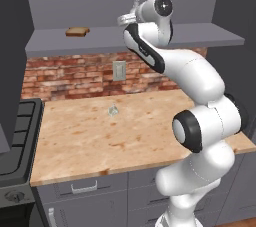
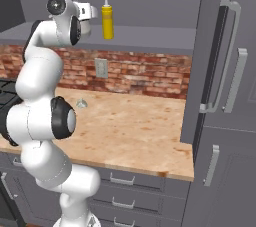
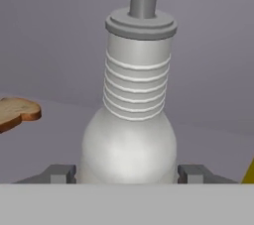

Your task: Pick the mustard and oil and vinegar bottle from the counter and place them in the cabinet.

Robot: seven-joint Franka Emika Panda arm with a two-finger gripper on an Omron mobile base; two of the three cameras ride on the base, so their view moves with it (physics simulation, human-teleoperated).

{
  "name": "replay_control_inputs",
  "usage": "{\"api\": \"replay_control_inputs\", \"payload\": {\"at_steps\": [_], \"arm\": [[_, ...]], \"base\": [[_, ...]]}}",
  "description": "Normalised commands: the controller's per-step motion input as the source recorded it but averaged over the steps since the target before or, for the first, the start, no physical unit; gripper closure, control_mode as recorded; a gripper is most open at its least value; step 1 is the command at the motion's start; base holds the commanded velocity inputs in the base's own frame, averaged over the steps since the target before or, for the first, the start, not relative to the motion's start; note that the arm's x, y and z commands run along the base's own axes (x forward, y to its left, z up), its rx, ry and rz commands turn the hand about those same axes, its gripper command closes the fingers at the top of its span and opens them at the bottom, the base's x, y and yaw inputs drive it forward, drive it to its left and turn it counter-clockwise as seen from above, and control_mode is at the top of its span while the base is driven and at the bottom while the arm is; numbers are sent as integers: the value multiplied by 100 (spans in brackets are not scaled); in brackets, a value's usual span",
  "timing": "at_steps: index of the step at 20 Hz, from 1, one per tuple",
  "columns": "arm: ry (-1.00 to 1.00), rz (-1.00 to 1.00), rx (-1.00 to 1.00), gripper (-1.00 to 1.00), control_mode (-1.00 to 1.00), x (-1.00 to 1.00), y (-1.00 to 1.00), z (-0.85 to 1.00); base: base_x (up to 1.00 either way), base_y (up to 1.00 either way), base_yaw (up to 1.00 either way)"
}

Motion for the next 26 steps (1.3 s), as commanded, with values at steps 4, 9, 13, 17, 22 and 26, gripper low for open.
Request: {"api": "replay_control_inputs", "payload": {"at_steps": [4, 9, 13, 17, 22, 26], "arm": [[0, 0, 0, -100, -100, 4, 0, -6], [0, 0, 0, -100, -100, 16, 0, -3], [0, 0, 0, -100, -100, 1, 0, 0], [-3, 0, 0, -100, -100, -1, 0, 0], [-5, 0, 1, -100, -100, -34, 0, 4], [-8, 0, 2, -100, -100, -77, 0, 9]], "base": [[0, 0, 0], [0, 0, 0], [0, 0, 0], [0, 0, 0], [0, 0, 0], [0, 0, 0]]}}
